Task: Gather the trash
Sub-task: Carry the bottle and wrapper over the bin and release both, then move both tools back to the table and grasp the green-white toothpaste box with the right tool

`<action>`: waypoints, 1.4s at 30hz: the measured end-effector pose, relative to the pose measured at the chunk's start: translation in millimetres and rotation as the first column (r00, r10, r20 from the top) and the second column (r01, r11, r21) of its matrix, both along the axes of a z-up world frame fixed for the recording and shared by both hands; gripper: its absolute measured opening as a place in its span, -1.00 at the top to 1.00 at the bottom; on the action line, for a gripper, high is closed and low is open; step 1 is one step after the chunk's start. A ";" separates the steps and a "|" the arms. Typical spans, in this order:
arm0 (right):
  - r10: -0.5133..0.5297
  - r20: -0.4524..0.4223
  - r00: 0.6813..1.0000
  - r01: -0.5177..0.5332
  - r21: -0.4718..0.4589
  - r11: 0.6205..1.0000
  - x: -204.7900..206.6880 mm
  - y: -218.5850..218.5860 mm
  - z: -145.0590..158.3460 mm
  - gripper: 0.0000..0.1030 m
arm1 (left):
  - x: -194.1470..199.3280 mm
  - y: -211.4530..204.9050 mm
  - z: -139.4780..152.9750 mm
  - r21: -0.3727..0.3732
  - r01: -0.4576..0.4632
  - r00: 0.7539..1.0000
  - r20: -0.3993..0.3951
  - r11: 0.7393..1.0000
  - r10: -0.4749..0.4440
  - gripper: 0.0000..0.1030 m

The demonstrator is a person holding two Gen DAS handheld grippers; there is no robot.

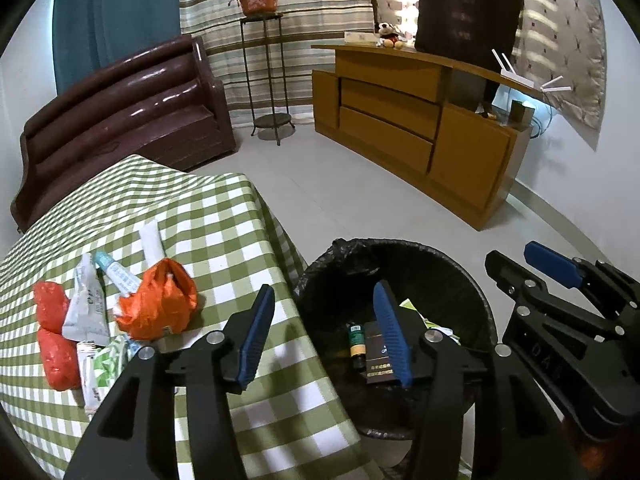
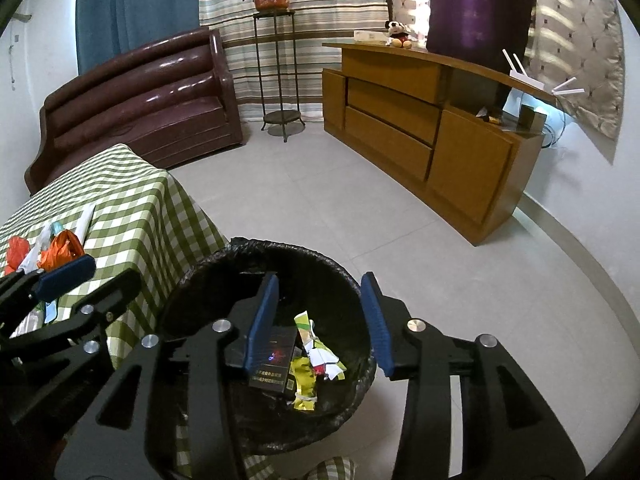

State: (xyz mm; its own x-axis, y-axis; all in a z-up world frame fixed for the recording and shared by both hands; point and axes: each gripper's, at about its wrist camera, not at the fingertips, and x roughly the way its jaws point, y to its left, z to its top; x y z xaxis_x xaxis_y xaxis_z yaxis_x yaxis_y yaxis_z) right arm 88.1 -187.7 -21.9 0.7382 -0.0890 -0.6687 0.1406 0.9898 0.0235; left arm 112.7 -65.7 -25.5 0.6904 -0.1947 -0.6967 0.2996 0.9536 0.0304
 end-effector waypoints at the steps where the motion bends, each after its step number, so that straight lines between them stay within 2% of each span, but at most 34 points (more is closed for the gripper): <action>1: 0.000 0.000 1.000 0.000 0.000 1.000 -0.1 -0.1 0.0 0.18 | -1.3 1.7 0.9 0.000 -0.003 1.000 0.001 1.000 0.003 -0.03; 8: 0.014 0.002 1.000 -0.014 0.000 1.000 -6.4 11.2 5.0 0.16 | -11.4 22.5 12.7 -0.006 -0.035 0.999 0.015 0.999 0.035 -0.08; 17: 0.110 0.007 0.994 -0.110 -0.005 0.994 -11.4 57.1 14.3 0.16 | -25.9 74.7 26.8 -0.003 -0.134 0.991 0.027 0.991 0.134 -0.14; 30: 0.263 0.002 0.965 -0.263 -0.014 0.965 -19.6 141.6 22.2 0.09 | -47.7 175.6 27.0 0.003 -0.323 0.946 0.027 0.946 0.323 -0.18; 32: 0.280 0.003 0.960 -0.279 -0.015 0.960 -21.3 154.4 23.2 0.04 | -51.2 188.5 25.4 0.003 -0.345 0.938 0.024 0.939 0.345 -0.18; 42: 0.370 -0.016 0.929 -0.370 -0.037 0.928 -26.4 211.0 22.0 0.04 | -66.8 243.8 19.1 0.006 -0.434 0.901 0.012 0.901 0.434 -0.18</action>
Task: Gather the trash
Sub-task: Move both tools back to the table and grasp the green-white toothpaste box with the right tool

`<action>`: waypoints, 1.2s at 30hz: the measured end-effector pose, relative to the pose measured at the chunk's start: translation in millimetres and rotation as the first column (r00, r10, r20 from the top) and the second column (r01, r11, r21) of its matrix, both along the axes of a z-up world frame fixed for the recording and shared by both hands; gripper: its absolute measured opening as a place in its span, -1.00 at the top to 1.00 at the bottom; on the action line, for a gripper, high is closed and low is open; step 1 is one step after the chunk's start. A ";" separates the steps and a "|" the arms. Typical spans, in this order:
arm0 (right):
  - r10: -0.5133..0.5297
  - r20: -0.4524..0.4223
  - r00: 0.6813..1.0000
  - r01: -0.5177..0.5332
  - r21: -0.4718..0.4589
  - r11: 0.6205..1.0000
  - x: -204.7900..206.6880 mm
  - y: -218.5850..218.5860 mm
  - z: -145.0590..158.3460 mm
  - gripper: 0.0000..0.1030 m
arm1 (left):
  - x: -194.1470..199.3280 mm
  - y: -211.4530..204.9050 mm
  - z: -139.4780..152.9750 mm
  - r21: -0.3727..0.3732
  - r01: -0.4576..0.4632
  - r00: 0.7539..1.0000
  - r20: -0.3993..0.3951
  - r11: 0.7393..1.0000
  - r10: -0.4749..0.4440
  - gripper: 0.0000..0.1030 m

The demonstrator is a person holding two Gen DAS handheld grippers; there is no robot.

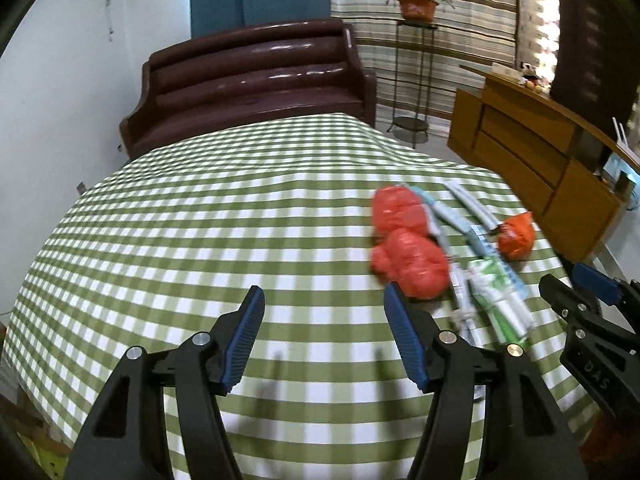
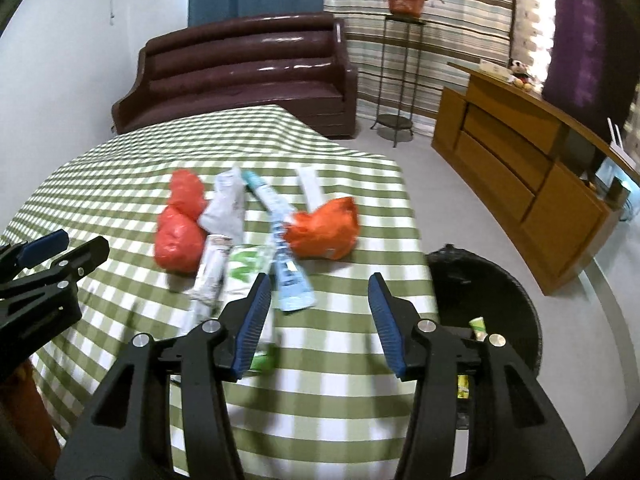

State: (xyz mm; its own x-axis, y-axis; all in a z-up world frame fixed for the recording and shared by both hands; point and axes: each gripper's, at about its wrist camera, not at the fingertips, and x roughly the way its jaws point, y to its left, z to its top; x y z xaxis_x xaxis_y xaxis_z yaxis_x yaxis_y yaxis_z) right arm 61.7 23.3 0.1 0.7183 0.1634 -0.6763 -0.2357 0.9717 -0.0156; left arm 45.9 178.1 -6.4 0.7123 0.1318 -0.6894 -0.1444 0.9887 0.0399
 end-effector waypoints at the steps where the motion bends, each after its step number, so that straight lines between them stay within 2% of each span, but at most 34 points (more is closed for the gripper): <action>1: 0.008 -0.003 1.000 -0.008 -0.004 1.000 -0.2 4.9 -0.7 0.04 | -1.5 3.1 -0.5 0.001 -0.006 1.000 -0.001 1.000 0.006 -0.18; 9: 0.041 -0.037 0.998 -0.043 -0.034 0.999 3.7 28.2 -9.4 0.04 | -4.4 26.9 -7.9 -0.012 -0.038 0.999 -0.023 0.999 0.037 -0.18; 18: 0.052 -0.080 0.995 -0.057 -0.067 0.996 8.2 42.4 -22.3 0.07 | -0.8 29.6 -14.2 -0.032 -0.026 0.999 -0.039 0.999 0.025 -0.22; 23: 0.070 -0.105 0.992 -0.079 -0.078 0.994 8.7 48.2 -28.4 0.42 | 1.5 28.3 -16.3 -0.038 -0.021 0.999 -0.044 0.999 0.019 -0.23; 36: 0.060 -0.033 0.998 -0.062 -0.060 0.996 -3.2 33.4 -7.9 0.43 | 6.1 6.4 -12.9 -0.050 0.018 0.999 -0.042 0.999 -0.021 -0.24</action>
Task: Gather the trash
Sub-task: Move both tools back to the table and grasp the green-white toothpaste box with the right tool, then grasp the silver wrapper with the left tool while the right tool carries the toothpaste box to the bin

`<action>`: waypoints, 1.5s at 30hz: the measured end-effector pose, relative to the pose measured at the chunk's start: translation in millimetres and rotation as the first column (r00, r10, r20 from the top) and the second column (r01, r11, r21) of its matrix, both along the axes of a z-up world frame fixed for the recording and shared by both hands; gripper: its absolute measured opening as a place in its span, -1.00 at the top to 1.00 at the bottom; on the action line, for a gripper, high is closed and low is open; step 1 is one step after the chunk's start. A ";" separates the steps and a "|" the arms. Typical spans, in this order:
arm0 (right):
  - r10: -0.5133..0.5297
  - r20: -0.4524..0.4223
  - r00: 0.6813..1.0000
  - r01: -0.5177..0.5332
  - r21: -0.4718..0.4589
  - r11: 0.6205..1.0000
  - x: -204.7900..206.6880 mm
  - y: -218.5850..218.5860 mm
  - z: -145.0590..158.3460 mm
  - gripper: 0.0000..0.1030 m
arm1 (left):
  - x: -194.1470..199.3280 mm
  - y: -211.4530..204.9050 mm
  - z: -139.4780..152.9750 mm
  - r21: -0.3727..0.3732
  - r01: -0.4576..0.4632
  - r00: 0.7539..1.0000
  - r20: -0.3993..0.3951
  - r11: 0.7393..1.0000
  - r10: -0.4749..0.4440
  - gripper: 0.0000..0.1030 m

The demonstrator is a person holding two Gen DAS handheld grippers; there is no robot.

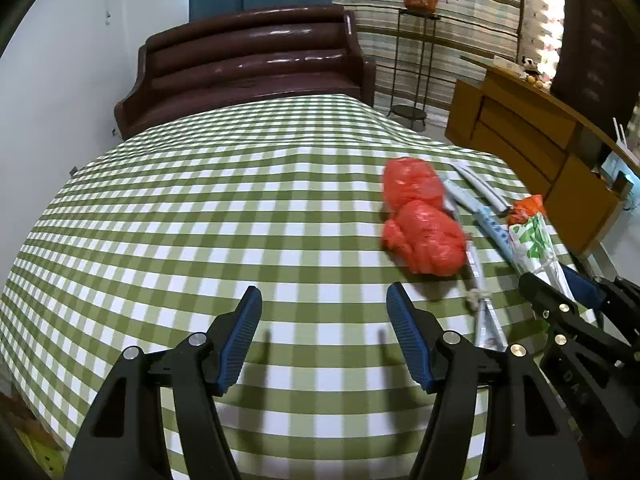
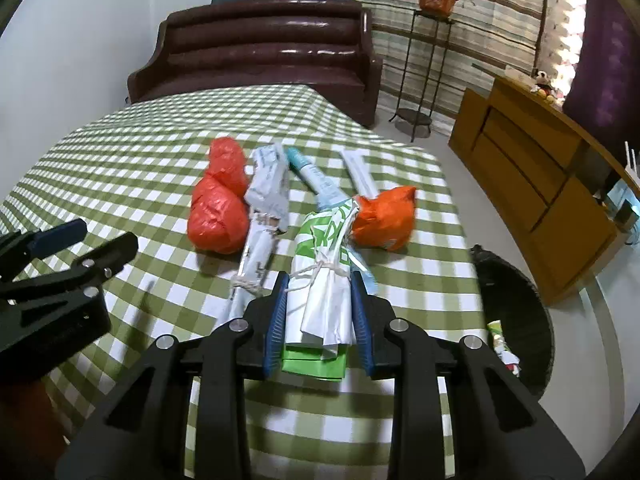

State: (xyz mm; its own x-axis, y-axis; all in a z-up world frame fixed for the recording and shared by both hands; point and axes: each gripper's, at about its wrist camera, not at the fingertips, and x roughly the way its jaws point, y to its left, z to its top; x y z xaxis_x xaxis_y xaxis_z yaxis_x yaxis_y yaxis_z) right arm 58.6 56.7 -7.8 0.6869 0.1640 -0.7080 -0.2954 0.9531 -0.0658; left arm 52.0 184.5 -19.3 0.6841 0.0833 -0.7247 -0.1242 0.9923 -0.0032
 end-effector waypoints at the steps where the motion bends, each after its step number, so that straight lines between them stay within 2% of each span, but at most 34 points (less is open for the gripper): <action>1: -0.007 0.005 1.000 0.007 0.004 1.000 -1.1 -3.8 1.9 0.43 | 0.2 -3.5 0.2 -0.006 0.005 1.000 -0.001 1.000 -0.005 -0.24; 5: -0.041 0.023 0.999 0.041 0.014 0.999 -5.0 -22.8 7.2 0.43 | 3.1 -18.7 0.5 -0.029 0.030 0.999 -0.014 0.999 -0.031 -0.26; 14: -0.125 0.031 0.992 0.124 0.035 0.992 -8.4 -75.5 9.3 0.43 | 9.2 -63.4 3.9 -0.007 0.094 0.996 -0.008 0.996 -0.094 -0.26; 20: -0.156 0.030 0.987 0.155 0.042 0.987 -8.5 -98.5 7.2 0.43 | 17.0 -85.0 -9.4 -0.004 0.128 0.990 -0.056 0.992 -0.128 -0.26; 25: -0.173 0.024 0.985 0.172 0.051 0.984 -7.9 -111.5 3.5 0.43 | 23.7 -92.7 -21.0 0.004 0.137 0.986 -0.099 0.991 -0.136 0.07; 28: -0.179 0.017 0.984 0.178 0.057 0.982 -7.1 -117.5 1.7 0.43 | 23.2 -98.6 -22.0 0.025 0.148 0.985 -0.093 0.989 -0.145 0.24; 33: -0.182 0.013 0.983 0.181 0.062 0.982 -6.7 -119.6 0.2 0.43 | 21.1 -104.9 -22.5 0.048 0.163 0.984 -0.082 0.985 -0.159 0.64; 45: -0.182 0.014 0.983 0.181 0.062 0.982 -6.7 -120.7 0.9 0.43 | 7.7 -104.1 -13.3 0.027 0.174 0.984 -0.055 0.984 -0.172 0.68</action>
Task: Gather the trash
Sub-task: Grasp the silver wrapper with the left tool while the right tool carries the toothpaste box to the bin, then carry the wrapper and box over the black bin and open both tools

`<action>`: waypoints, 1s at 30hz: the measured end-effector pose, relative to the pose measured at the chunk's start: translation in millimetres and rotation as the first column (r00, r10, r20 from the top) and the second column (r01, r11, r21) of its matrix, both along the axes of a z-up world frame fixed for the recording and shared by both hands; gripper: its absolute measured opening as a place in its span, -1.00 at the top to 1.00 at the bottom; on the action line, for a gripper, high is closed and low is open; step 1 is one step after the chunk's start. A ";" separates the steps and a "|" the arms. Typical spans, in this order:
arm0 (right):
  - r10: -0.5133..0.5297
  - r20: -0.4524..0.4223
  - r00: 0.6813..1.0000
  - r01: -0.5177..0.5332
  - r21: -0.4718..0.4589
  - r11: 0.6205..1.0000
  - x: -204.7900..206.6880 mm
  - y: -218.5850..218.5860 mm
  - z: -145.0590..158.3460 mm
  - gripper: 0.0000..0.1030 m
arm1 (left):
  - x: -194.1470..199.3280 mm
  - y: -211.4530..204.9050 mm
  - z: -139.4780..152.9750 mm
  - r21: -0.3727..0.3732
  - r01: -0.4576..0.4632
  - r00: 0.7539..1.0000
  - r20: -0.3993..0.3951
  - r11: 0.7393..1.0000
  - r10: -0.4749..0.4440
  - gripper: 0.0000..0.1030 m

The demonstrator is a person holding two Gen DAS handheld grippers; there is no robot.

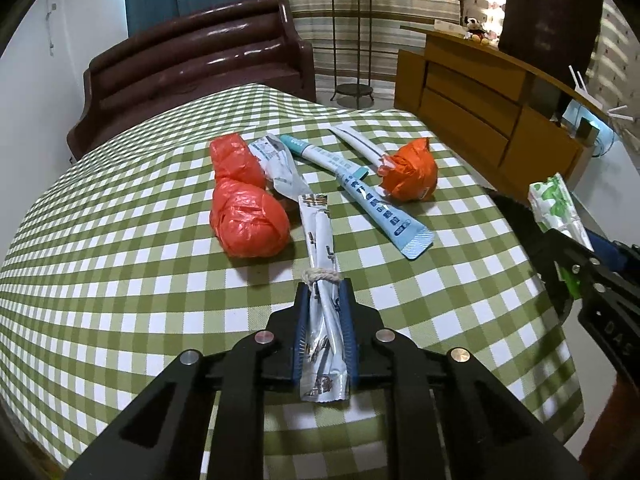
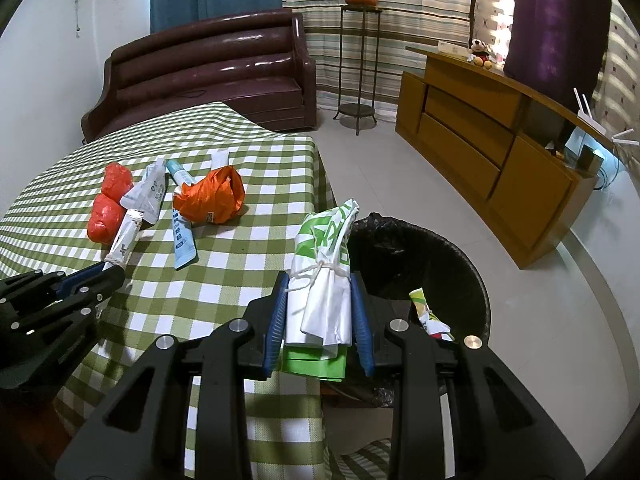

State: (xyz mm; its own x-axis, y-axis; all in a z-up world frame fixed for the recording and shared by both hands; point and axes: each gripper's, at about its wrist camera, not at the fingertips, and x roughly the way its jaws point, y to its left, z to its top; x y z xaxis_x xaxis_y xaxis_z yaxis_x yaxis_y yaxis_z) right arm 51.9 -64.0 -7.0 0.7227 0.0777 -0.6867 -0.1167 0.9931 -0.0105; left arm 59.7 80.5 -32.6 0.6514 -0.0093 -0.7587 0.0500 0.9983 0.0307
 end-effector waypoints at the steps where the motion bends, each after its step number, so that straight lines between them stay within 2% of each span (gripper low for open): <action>1: 0.000 0.002 1.000 0.000 0.000 1.000 0.1 -0.4 0.1 0.43 | -2.2 0.0 1.8 -0.003 0.002 1.000 0.002 1.000 -0.002 0.68; 18: -0.040 0.039 0.998 0.040 0.007 0.999 -6.7 -12.4 5.3 0.43 | -23.6 -8.2 31.3 -0.001 0.042 0.994 0.098 0.999 -0.042 0.68; 30: -0.069 0.052 0.996 0.069 0.004 0.998 -8.7 -23.0 12.6 0.43 | -22.7 -8.6 38.3 -0.017 0.043 0.991 0.124 0.999 -0.041 0.68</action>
State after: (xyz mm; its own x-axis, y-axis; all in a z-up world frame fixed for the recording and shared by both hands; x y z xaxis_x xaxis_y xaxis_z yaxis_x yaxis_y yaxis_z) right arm 43.2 -87.0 5.6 0.7613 0.0278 -0.6478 -0.0470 0.9988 -0.0124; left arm 37.0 71.8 5.7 0.7389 -0.0523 -0.6718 0.0888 0.9958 0.0201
